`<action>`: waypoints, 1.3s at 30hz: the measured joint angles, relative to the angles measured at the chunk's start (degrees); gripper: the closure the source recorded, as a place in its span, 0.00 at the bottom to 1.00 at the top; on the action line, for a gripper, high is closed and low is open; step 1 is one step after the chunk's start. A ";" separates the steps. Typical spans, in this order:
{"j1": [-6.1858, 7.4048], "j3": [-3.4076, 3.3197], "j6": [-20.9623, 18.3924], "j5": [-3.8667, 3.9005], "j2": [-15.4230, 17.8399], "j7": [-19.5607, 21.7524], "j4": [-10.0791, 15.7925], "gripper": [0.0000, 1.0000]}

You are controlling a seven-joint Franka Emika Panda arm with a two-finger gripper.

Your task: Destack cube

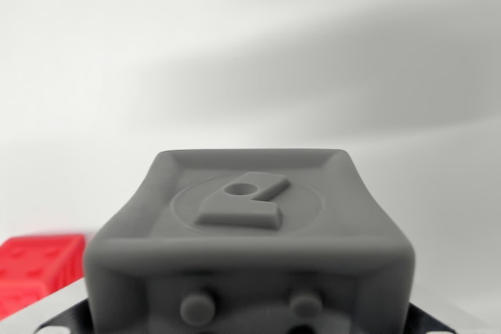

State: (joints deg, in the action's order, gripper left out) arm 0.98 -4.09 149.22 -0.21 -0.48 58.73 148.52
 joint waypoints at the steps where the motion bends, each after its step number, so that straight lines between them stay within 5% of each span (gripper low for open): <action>1: -0.05 -0.07 -0.04 0.00 -0.05 -0.10 -0.08 1.00; 17: -1.40 -1.72 -0.77 -0.13 -1.58 -2.50 -2.30 1.00; 39: -1.41 -1.30 8.97 -2.55 -12.13 -4.30 -2.48 1.00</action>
State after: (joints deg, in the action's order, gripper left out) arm -0.43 -5.39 158.19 -2.76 -12.61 54.42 146.04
